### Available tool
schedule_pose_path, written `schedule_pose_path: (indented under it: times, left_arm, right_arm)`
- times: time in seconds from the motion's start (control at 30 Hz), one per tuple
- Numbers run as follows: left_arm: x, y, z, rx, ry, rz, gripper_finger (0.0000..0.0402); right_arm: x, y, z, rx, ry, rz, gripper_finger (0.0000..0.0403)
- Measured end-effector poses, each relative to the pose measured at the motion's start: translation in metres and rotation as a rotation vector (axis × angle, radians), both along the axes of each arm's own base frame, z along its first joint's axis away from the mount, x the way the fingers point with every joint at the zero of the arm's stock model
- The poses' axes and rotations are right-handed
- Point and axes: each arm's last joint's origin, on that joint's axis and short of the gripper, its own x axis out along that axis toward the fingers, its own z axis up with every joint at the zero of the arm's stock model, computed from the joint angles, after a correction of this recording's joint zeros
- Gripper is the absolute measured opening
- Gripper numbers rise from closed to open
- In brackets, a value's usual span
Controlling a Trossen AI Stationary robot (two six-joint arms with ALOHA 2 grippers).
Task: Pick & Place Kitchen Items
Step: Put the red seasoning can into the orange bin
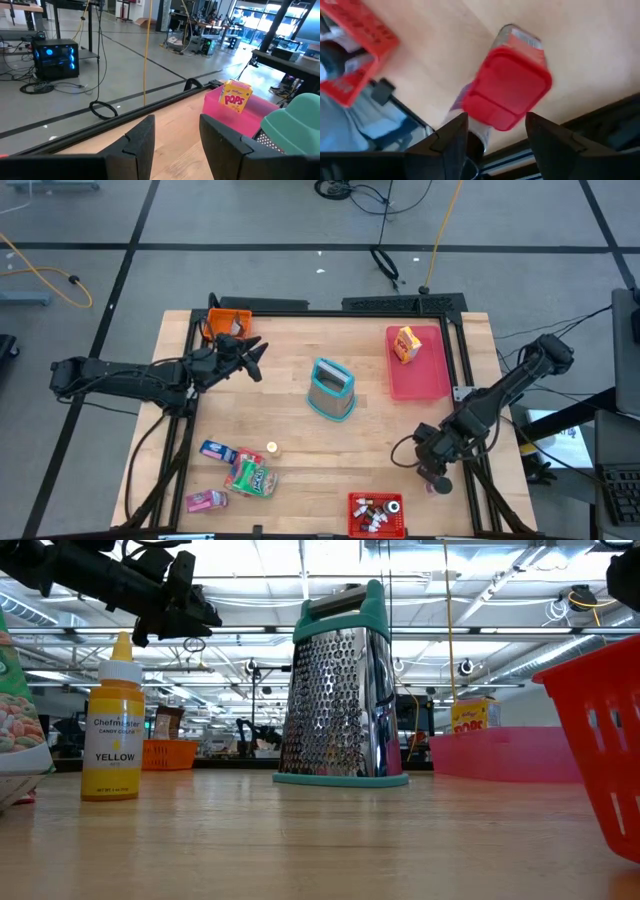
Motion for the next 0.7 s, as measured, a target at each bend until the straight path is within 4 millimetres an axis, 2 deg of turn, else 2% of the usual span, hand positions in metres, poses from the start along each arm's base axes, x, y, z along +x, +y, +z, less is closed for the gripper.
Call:
schedule_pose_path:
  times: [0.17,0.4,0.57,0.7]
  left_arm:
    - [0.0,0.0,0.0,0.0,-0.001,0.0,0.0157]
    - [0.0,0.0,0.0,0.002,0.001,0.0,0.0157]
    - [0.0,0.0,0.0,0.002,0.001,0.0,0.0157]
    - [0.0,0.0,0.001,0.006,-0.001,-0.001,0.0157]
  right_arm:
    - [-0.002,0.003,0.009,0.066,-0.038,-0.085,0.0176]
    - [-0.007,0.024,0.014,0.166,-0.032,-0.169,0.0165]
    - [-0.023,0.034,0.012,0.103,-0.006,-0.221,0.0152]
    - [-0.026,0.031,0.012,0.037,-0.056,-0.219,0.014]
